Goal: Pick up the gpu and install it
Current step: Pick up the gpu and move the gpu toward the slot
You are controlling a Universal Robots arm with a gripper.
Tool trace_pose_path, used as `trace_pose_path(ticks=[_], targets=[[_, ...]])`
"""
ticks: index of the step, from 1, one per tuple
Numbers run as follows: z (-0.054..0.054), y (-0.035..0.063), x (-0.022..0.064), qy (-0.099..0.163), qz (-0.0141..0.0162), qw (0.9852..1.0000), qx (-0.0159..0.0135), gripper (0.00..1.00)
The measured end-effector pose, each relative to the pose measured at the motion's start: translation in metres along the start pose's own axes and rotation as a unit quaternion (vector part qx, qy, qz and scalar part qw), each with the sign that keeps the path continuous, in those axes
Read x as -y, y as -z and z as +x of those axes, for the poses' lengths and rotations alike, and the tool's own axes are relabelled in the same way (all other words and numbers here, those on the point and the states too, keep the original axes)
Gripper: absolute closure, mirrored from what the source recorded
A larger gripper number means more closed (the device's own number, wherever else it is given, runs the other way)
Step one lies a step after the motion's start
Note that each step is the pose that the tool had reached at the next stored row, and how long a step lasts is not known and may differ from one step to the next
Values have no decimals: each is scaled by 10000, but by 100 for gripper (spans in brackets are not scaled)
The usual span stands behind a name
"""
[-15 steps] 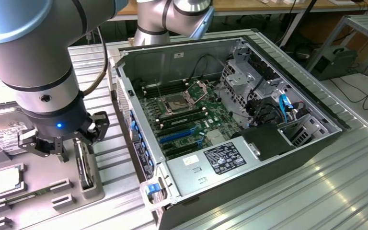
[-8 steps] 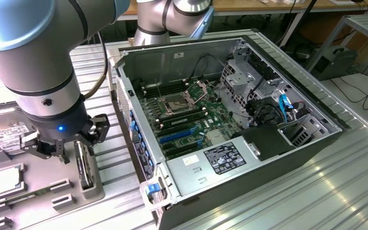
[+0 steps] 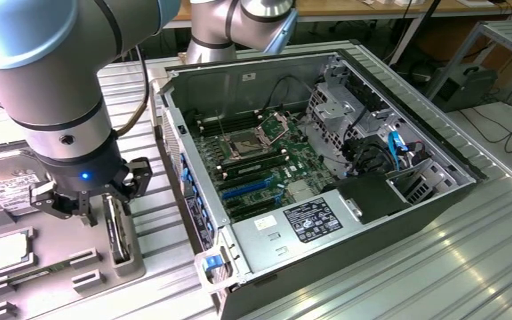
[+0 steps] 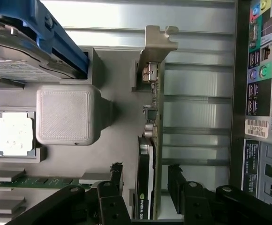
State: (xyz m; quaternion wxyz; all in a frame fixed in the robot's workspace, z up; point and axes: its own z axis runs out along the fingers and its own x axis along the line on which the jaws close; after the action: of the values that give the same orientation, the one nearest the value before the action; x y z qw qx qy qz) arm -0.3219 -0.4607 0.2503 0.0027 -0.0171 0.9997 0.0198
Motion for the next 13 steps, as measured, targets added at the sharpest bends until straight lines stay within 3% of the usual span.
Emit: trace_pose_path(ticks=[6,10,13], targets=[[1,-99,-2,-1,23,10000,-3,49],[-1,-163,-77,-1,67,10000,-7,49],[-1,-210,-77,-1,72,10000,-12,49]])
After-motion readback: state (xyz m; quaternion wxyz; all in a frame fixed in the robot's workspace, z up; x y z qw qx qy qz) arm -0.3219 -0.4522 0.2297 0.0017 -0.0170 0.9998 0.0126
